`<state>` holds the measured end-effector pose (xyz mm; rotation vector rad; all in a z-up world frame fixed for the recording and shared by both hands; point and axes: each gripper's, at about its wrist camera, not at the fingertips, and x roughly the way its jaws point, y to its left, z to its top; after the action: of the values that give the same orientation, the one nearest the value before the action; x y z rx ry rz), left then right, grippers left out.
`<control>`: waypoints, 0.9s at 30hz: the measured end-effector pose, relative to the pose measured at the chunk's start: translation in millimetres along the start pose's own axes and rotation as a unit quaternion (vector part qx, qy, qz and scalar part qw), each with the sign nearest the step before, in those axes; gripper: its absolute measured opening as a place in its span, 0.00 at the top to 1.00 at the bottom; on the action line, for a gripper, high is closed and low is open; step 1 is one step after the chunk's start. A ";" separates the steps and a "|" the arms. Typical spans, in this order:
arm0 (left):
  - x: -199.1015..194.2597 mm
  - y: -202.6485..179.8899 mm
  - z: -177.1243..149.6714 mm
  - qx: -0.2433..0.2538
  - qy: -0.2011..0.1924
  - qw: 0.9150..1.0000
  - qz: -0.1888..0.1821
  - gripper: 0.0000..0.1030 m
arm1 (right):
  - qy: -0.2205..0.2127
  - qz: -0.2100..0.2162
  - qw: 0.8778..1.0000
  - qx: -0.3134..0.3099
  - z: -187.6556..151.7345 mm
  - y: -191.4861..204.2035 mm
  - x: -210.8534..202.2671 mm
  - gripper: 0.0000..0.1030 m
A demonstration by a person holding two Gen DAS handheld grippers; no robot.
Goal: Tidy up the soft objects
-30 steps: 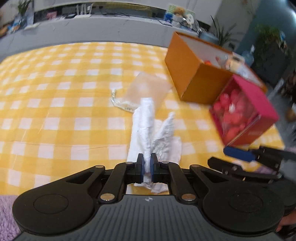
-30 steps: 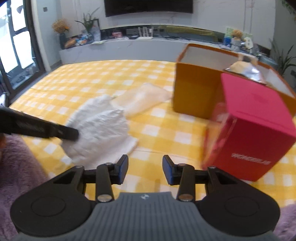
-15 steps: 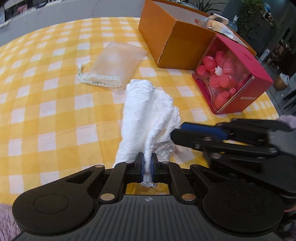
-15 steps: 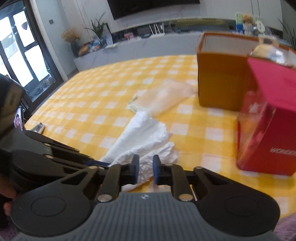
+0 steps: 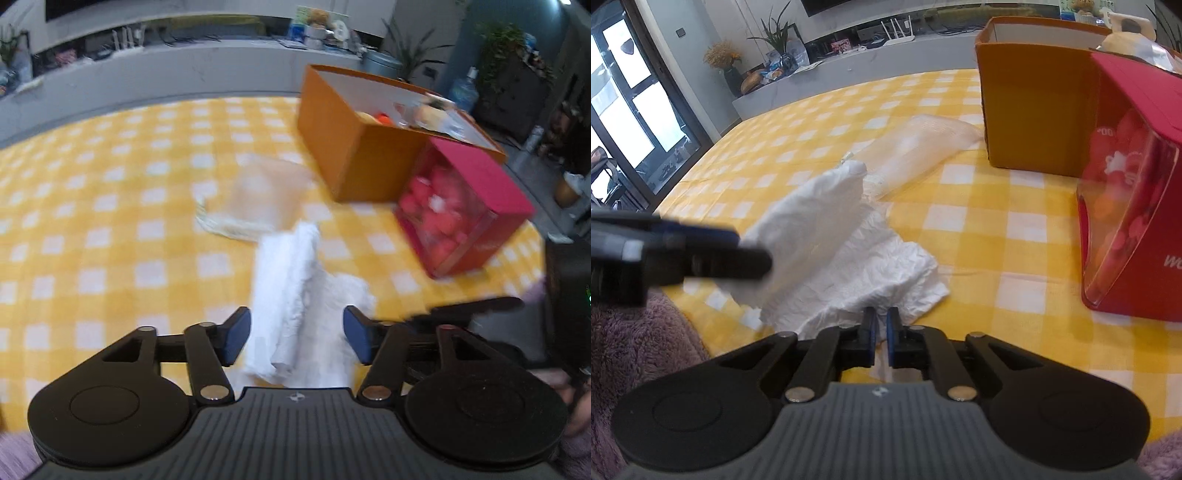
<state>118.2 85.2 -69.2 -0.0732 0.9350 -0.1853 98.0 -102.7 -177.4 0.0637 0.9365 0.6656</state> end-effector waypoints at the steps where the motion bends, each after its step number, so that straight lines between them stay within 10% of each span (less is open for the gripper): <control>1: 4.5 2.6 3.7 0.004 0.007 1.000 0.005 0.33 | 0.001 0.001 1.000 0.003 0.2 -0.8 0.0 0.96; 27: 22.1 27.4 -0.2 -0.094 0.067 0.979 -0.169 0.42 | 0.001 0.056 0.998 -0.010 16.2 -3.9 19.9 0.98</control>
<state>134.3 108.0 -90.7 -0.3995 1.0700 -0.4202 120.4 -91.0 -183.3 0.0977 0.9322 0.7787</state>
